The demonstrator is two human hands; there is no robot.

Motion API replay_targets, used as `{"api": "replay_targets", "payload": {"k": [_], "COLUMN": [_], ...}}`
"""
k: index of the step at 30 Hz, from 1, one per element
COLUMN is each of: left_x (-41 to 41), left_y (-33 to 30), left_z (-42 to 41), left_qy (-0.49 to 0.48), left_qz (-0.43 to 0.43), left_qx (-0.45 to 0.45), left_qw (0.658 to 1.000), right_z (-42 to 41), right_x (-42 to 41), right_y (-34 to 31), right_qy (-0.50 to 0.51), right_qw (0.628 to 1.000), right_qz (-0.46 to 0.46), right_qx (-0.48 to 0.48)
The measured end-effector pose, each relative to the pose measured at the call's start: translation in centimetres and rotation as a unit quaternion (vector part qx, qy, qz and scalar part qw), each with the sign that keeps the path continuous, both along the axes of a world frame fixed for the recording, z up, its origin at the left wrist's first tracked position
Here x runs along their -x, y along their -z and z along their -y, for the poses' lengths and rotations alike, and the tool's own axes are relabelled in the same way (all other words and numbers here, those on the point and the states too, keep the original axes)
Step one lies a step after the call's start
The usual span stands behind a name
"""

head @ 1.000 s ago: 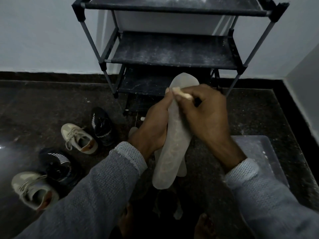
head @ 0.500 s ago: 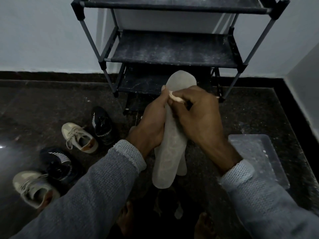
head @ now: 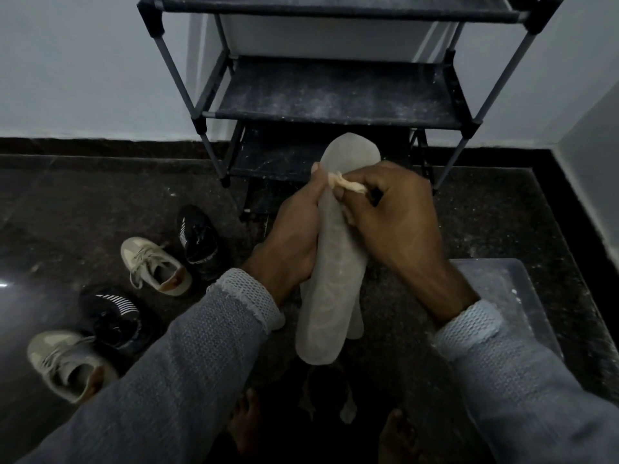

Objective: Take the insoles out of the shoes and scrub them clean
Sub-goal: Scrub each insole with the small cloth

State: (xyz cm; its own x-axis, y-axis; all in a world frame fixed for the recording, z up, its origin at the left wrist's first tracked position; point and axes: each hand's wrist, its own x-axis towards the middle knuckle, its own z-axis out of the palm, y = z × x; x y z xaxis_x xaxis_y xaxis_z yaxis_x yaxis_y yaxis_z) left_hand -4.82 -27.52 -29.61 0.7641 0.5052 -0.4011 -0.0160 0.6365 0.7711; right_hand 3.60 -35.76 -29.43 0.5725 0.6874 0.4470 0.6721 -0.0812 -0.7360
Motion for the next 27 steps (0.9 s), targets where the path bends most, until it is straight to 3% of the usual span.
{"api": "replay_targets", "payload": {"k": [4, 10, 18, 24, 27], "left_x": [0.0, 0.3, 0.3, 0.6, 0.6], "left_y": [-0.1, -0.4, -0.5, -0.7, -0.5], "left_z": [0.0, -0.4, -0.5, -0.9, -0.9], "left_qy": [-0.008, -0.032, -0.035, -0.038, -0.04], "left_qz": [-0.017, -0.015, -0.019, 0.012, 0.002], "left_qx": [-0.009, 0.014, 0.004, 0.046, 0.042], "left_qw": [1.0, 0.999, 0.999, 0.998, 0.998], "right_z": [0.6, -0.1, 0.8, -0.1, 0.1], "right_x": [-2.1, 1.2, -1.7, 2.0, 0.8], "right_y": [0.6, 0.3, 1.2, 0.8, 1.1], "right_qy": [0.069, -0.038, 0.062, -0.005, 0.029], "right_qw": [0.997, 0.999, 0.998, 1.0, 0.999], "right_qz": [-0.024, 0.015, -0.032, -0.013, -0.01], "right_qx": [0.009, 0.005, -0.001, -0.005, -0.011]}}
